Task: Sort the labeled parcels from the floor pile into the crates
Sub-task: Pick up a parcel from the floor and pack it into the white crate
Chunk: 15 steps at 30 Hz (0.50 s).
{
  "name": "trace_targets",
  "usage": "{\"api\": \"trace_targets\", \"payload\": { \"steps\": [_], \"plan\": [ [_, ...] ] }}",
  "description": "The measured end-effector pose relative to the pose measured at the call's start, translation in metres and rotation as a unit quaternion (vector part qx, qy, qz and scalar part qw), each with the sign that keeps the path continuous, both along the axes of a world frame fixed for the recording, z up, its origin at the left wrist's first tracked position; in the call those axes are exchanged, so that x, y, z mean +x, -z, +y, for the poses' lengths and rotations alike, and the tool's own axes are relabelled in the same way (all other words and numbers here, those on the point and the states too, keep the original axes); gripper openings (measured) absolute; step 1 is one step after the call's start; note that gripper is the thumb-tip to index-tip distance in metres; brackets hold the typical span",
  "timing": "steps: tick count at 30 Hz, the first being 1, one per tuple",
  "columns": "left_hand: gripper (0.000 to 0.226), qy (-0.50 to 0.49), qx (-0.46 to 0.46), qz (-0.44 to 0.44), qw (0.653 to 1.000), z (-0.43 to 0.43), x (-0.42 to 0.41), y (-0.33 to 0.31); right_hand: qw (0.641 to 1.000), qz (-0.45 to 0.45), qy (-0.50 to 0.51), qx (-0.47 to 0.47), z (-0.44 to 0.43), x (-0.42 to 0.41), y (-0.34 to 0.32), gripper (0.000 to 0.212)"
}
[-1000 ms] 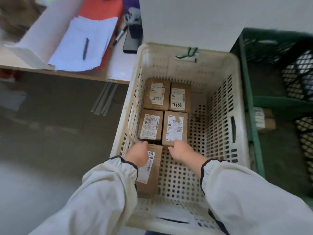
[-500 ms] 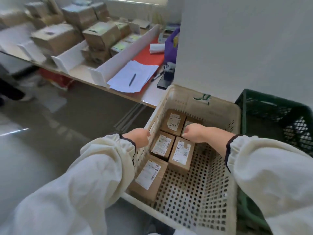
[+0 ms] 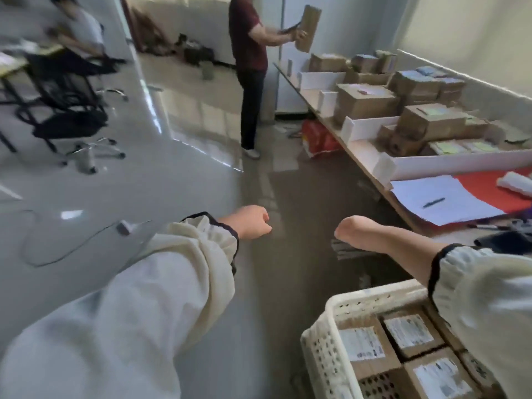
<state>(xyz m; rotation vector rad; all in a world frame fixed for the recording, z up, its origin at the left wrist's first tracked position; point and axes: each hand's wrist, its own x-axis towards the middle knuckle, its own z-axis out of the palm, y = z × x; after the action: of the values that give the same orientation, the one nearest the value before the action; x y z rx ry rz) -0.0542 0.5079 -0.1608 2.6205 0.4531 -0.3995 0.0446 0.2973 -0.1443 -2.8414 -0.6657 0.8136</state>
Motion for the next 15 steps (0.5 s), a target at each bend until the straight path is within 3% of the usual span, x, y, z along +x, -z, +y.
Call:
{"api": "trace_targets", "payload": {
  "steps": [9,13,15],
  "plan": [
    [0.037,-0.258,-0.013,0.032,0.965,0.195,-0.248,0.007,0.967,0.028,-0.252,-0.015,0.267,-0.154,0.011,0.035],
    [0.017,-0.356,-0.020,0.083,0.931,0.262,-0.381,0.020,0.950,0.071,-0.304,0.009,0.365,-0.258,0.032,0.034],
    [0.023,-0.426,-0.026,0.085,0.900,0.283,-0.447,0.028,0.934,0.082,-0.348,0.012,0.404,-0.313,0.051,0.035]
  ]
}}
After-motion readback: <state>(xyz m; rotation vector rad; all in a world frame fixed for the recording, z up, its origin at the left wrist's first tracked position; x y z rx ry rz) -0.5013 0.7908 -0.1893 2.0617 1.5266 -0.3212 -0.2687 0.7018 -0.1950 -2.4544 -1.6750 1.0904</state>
